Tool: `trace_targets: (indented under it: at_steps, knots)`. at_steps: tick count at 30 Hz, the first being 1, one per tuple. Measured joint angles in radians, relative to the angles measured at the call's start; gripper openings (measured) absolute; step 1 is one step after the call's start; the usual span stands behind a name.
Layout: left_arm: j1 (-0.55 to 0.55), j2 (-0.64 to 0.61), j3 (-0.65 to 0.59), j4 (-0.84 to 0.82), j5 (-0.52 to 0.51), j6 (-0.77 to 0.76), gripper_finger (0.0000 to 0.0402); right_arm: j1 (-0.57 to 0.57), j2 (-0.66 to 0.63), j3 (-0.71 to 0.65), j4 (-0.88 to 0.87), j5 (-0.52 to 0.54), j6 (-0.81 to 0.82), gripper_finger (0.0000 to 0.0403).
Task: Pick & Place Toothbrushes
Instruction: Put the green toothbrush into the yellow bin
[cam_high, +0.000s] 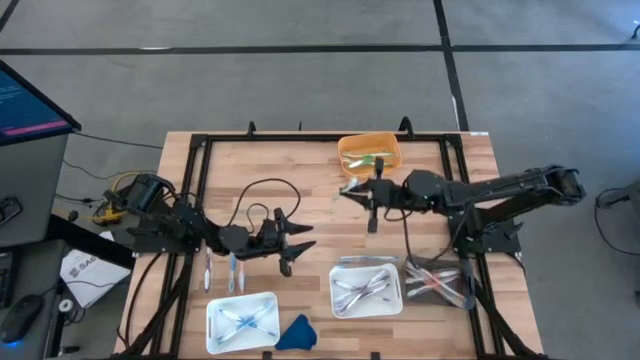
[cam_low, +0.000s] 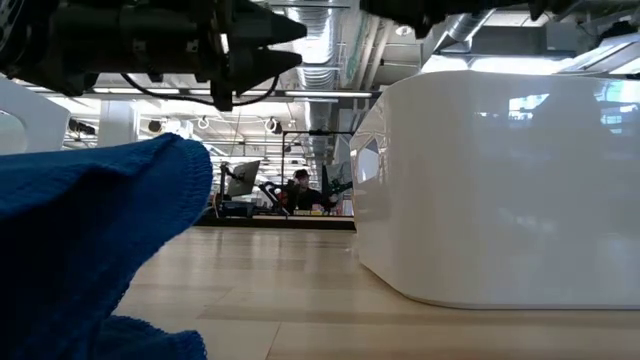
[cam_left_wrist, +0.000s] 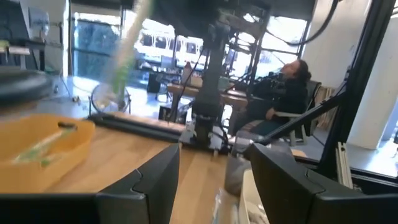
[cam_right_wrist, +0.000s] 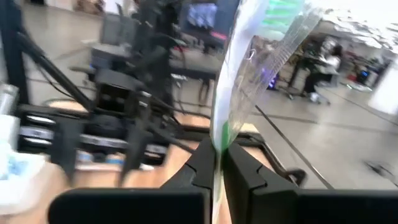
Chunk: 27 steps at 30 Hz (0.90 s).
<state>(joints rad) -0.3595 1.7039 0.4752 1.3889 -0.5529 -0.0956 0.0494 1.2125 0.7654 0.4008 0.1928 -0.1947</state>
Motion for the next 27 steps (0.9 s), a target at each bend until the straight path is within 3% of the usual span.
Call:
trace_targets:
  at_steps: [9, 17, 27]
  knots:
    - [-0.009, 0.000, -0.014, -0.036, -0.001, -0.111, 0.0188, -0.186, 0.000, 0.000, -0.120, 0.000, -0.008, 0.0009]
    - [-0.033, 0.000, -0.014, -0.048, 0.000, -0.114, 0.0186, -0.362, 0.005, 0.000, -0.227, 0.003, 0.001, 0.0009]
    - [-0.032, 0.000, -0.014, -0.071, -0.003, -0.130, 0.0186, -0.433, 0.005, 0.000, -0.323, 0.123, 0.000, 0.0009]
